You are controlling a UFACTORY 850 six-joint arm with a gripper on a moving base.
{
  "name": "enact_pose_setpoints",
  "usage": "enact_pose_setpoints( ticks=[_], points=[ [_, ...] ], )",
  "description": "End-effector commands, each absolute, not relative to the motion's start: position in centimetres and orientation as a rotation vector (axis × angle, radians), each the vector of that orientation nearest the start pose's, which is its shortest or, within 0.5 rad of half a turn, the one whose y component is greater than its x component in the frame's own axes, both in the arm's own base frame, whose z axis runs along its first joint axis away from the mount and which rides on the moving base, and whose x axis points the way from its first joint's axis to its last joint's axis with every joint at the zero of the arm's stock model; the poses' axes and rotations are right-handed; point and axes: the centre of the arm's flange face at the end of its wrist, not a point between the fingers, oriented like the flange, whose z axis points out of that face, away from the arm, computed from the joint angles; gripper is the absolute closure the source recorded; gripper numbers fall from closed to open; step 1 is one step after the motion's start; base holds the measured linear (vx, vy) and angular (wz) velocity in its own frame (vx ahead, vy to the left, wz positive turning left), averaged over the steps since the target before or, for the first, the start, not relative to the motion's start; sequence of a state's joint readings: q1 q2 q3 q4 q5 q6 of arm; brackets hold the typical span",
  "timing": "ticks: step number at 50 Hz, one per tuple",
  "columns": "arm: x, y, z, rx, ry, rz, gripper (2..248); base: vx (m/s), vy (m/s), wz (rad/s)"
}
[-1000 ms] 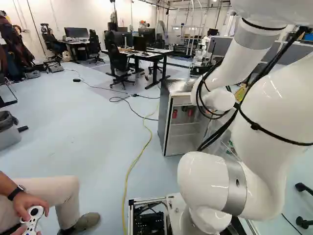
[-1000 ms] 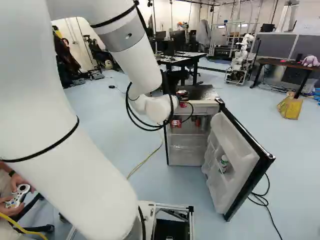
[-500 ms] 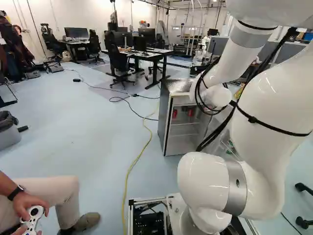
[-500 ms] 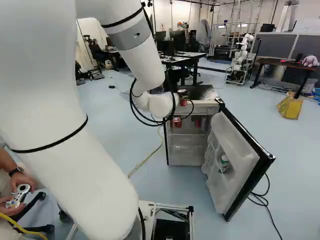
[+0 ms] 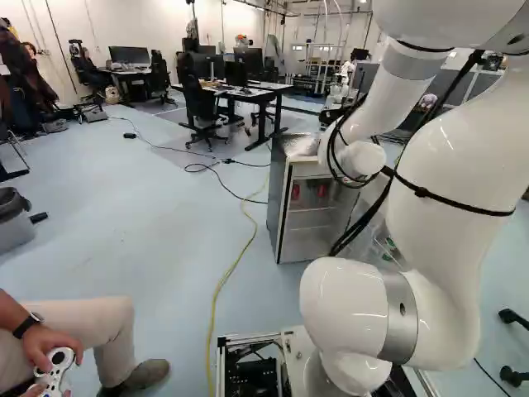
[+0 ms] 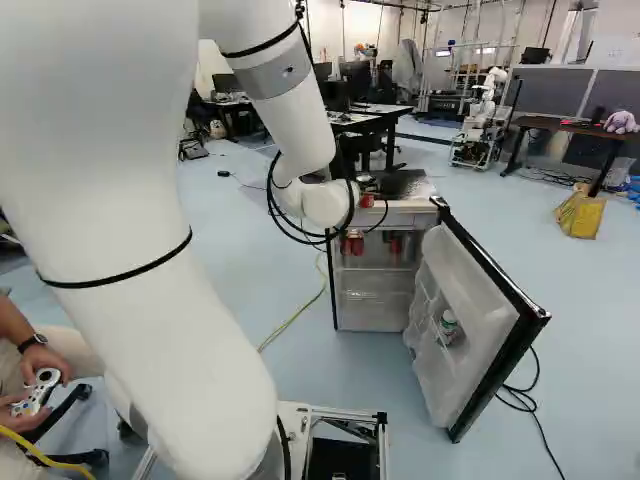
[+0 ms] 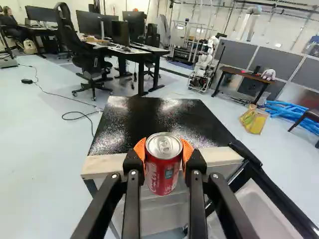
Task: Grab a drink from the fridge
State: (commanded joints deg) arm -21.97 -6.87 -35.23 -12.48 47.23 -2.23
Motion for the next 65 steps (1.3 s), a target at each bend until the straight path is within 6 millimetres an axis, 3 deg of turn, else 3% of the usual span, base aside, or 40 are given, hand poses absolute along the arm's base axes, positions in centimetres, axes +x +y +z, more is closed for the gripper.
enact_pose_setpoints(
  ticks=[65],
  points=[
    [50.9, -15.5, 41.8, -2.665, 0.016, -1.995, 158, 0.000, 0.000, 0.000]
  ],
)
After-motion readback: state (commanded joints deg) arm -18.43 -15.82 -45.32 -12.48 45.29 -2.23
